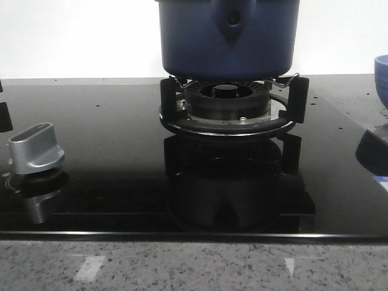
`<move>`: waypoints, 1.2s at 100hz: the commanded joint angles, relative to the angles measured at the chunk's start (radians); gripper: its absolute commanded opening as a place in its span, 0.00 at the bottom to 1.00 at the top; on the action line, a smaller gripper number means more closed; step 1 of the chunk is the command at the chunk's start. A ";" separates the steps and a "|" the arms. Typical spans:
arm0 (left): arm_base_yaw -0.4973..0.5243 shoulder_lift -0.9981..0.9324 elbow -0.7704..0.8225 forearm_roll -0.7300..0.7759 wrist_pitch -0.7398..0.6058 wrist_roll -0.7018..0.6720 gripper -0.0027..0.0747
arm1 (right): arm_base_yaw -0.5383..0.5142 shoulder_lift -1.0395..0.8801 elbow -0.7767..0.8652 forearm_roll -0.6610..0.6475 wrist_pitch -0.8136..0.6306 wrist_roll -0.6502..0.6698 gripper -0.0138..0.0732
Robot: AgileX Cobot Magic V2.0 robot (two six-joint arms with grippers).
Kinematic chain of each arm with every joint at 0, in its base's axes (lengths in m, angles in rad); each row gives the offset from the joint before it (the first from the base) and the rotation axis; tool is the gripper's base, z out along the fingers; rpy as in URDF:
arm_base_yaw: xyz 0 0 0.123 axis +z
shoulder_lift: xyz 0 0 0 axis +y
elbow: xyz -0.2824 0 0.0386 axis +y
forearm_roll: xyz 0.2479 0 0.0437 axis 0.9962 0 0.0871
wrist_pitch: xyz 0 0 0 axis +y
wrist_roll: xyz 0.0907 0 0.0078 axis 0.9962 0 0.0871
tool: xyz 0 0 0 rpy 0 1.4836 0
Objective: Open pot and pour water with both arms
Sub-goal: 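Grasp the blue knob on the saucepan lid with the left gripper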
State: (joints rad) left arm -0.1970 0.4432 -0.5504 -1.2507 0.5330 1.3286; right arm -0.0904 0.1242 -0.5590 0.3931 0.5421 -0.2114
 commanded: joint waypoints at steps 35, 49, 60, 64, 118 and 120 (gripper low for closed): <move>-0.167 0.404 -0.281 -0.112 -0.023 0.054 0.60 | -0.005 0.031 -0.034 -0.001 -0.033 -0.014 0.52; -0.211 0.541 -0.378 -0.117 -0.023 0.054 0.62 | -0.005 0.031 -0.034 -0.001 -0.033 -0.014 0.52; -0.239 0.640 -0.455 -0.117 -0.023 0.057 0.62 | -0.005 0.031 -0.034 -0.001 -0.033 -0.014 0.52; -0.250 0.678 -0.479 -0.117 -0.023 0.057 0.62 | -0.005 0.031 -0.034 -0.001 -0.033 -0.014 0.52; -0.310 0.992 -0.729 -0.106 -0.019 0.076 0.71 | -0.005 0.031 -0.034 -0.001 -0.033 -0.014 0.52; -0.313 0.997 -0.734 -0.106 -0.018 0.091 0.71 | -0.005 0.031 -0.034 -0.001 -0.033 -0.014 0.52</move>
State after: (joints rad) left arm -0.4994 1.4492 -1.2311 -1.3172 0.5209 1.3914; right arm -0.0904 0.1242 -0.5590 0.3893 0.5807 -0.2139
